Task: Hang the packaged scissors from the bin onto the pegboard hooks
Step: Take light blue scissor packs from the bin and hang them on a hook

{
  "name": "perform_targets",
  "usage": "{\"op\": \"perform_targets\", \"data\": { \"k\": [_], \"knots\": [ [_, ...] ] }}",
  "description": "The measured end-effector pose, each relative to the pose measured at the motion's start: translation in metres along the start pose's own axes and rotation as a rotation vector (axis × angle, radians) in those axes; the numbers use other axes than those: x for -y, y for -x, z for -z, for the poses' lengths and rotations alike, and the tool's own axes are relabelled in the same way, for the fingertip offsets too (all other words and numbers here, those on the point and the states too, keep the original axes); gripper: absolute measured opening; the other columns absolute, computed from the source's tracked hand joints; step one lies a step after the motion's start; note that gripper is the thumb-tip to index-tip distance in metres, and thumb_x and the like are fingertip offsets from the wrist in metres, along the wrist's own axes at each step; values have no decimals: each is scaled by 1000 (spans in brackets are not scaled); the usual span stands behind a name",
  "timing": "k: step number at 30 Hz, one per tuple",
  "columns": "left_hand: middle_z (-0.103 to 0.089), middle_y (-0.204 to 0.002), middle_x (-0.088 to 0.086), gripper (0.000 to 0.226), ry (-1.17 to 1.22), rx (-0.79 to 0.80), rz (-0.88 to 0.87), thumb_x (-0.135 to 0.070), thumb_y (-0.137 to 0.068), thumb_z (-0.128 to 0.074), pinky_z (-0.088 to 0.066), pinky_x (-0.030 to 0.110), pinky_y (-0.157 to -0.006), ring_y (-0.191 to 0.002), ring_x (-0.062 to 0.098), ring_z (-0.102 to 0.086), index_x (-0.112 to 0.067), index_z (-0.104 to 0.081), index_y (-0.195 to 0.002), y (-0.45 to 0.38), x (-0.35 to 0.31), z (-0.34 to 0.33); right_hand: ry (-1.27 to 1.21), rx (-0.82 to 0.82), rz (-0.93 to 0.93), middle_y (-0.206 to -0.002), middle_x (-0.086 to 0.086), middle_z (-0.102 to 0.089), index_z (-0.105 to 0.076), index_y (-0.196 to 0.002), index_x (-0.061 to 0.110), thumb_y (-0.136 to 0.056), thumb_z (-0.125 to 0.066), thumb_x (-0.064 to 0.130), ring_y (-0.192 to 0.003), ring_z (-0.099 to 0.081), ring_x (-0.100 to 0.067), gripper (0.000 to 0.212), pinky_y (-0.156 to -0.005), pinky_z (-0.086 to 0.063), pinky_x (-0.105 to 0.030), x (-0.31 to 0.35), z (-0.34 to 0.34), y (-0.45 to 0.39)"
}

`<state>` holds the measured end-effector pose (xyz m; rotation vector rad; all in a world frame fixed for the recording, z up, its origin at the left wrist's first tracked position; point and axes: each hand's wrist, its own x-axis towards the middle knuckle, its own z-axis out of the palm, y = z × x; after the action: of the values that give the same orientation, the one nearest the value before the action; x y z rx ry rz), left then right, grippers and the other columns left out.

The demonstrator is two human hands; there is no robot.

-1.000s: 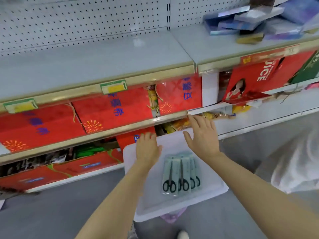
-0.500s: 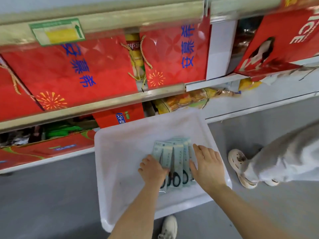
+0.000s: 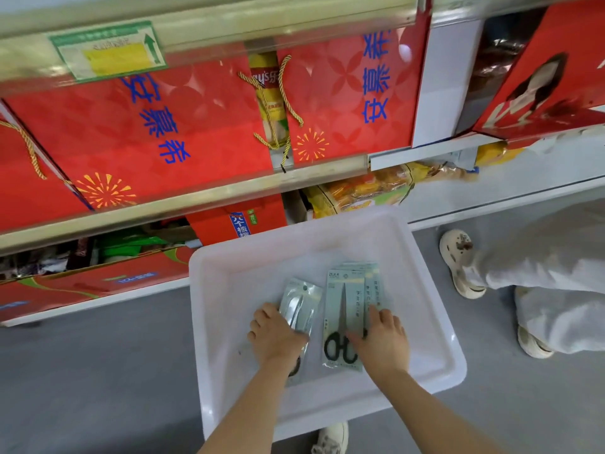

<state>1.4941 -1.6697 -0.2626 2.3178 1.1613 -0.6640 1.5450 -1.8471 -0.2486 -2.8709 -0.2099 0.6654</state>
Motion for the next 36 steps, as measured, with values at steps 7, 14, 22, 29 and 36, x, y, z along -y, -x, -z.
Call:
{"op": "perform_targets", "data": {
  "k": [7, 14, 22, 29, 36],
  "knots": [
    [-63, -107, 6, 27, 309, -58, -106, -24, -93, -62, -47, 35, -68, -93, 31, -65, -16, -41, -108, 6, 14, 17, -7, 3, -256, -125, -14, -38, -24, -138, 12, -70, -72, 56, -113, -41, -34, 94, -96, -39, -40, 34, -17, -4],
    [-65, -92, -8, 35, 735, -48, -75, -17, -84, -75, -54, 20, -63, -75, 9, -63, -20, -47, -105, 16, 26, 47, -234, 95, -371, -130, -15, -42, -25, -146, 24, -75, -75, 32, -116, -45, -37, 87, -89, -48, -42, 38, -7, -24],
    [-66, -124, -12, 76, 1167, -200, -190, -2, -81, -77, -56, 22, -90, -109, 3, -63, -34, -47, -143, 41, 28, 97, -360, 53, -204, -146, -15, -37, -5, -153, 34, -89, -46, -2, -87, -59, -35, 84, -62, -40, -31, 51, 31, 1],
    [-57, -140, -9, 81, 1287, -381, -325, -6, -78, -75, -49, 47, -105, -127, 17, -56, -43, -45, -143, 72, 28, 195, -626, -139, 92, -124, -12, -52, -24, -151, 27, -89, -52, 0, -91, -57, -30, 73, -70, -49, -38, 120, 101, 29],
    [-48, -143, -23, 79, 1241, -635, -445, -20, -82, -76, -43, 39, -111, -131, 10, -51, -43, -38, -148, 103, 37, 320, -985, -329, 331, -132, 0, -54, -39, -145, 31, -88, -60, 1, -121, -49, -15, 68, -101, -41, -31, 214, 205, 58]
  ]
}}
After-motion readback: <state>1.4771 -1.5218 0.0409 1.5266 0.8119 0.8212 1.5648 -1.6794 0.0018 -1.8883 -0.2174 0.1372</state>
